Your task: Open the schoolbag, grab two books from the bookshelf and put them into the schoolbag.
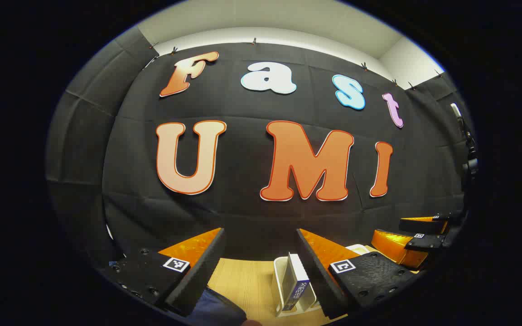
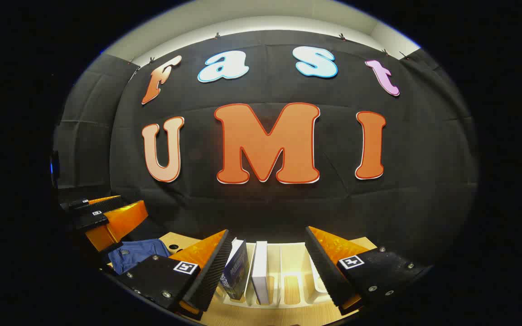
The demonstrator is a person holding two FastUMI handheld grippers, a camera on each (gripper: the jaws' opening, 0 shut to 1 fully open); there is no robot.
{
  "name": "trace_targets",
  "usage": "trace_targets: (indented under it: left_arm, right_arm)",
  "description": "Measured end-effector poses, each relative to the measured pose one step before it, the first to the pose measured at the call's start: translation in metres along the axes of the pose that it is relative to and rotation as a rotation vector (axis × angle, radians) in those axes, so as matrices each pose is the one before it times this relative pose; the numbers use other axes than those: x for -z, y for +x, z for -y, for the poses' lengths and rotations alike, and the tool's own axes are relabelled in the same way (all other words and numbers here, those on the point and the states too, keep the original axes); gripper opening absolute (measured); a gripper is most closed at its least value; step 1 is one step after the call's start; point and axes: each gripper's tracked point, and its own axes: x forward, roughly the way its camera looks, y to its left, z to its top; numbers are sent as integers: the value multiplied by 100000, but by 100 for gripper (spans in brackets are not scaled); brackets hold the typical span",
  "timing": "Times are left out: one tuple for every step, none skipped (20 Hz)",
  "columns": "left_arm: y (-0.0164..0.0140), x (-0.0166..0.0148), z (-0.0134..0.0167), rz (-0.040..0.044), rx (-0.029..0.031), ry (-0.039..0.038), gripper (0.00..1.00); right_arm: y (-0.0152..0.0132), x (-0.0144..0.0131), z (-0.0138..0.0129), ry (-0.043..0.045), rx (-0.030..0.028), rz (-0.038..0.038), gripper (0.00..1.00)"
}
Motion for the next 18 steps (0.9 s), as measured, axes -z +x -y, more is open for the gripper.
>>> trace_targets:
  left_arm:
    - [-35,100,-22,-242,-59,-54,97]
    - [3,23,-104,-296,-267,18,97]
    - [86,77,-37,-122,-29,-167,97]
    - [18,49,-4,-277,-71,-95,97]
    - [-65,203,-5,-180,-45,-118,97]
    - [-65,-55,18,-303,-61,-205,97]
    - [-76,91,-92,-162,-156,-26,97]
    - [-83,-47,26,-142,-26,-34,97]
    - [3,194,67,-323,-64,75,97]
    - [-112,-13,33,-324,25,14,97]
    - [-43,154,105,-581,104,41,98]
    - [-19,121,139,-577,167,-115,98]
    - [-118,188,-23,-500,81,-126,98]
    - [-121,159,96,-551,-33,-36,98]
    - [10,34,146,-371,186,32,98]
    - [-35,57,47,-415,-48,176,98]
    - [-50,72,3,-228,210,-37,98]
    - [-30,91,16,-376,-11,193,99]
  right_arm:
    - [31,75,-83,-218,-113,-162,97]
    - [-74,113,-57,-247,-47,-172,97]
    - [27,82,-73,-87,-214,-263,97]
    - [35,132,-64,-154,67,-156,97]
    - [-65,70,-51,40,-52,-170,97]
    - [-1,-20,22,-17,94,85,97]
    - [-23,2,-35,-64,87,66,97]
    - [-38,-13,27,-69,157,78,97]
    - [42,23,17,40,84,1,97]
    - [-42,-4,38,25,155,70,96]
    - [-23,-55,73,-59,257,185,96]
    - [45,-87,53,-73,334,163,97]
    - [-84,48,51,79,131,237,97]
    - [-12,-31,78,30,153,177,97]
    - [-31,-34,-4,-89,188,74,97]
    - [-49,9,56,-191,232,36,97]
    - [40,188,-47,-58,35,-185,97]
    - [4,74,-76,12,6,-194,97]
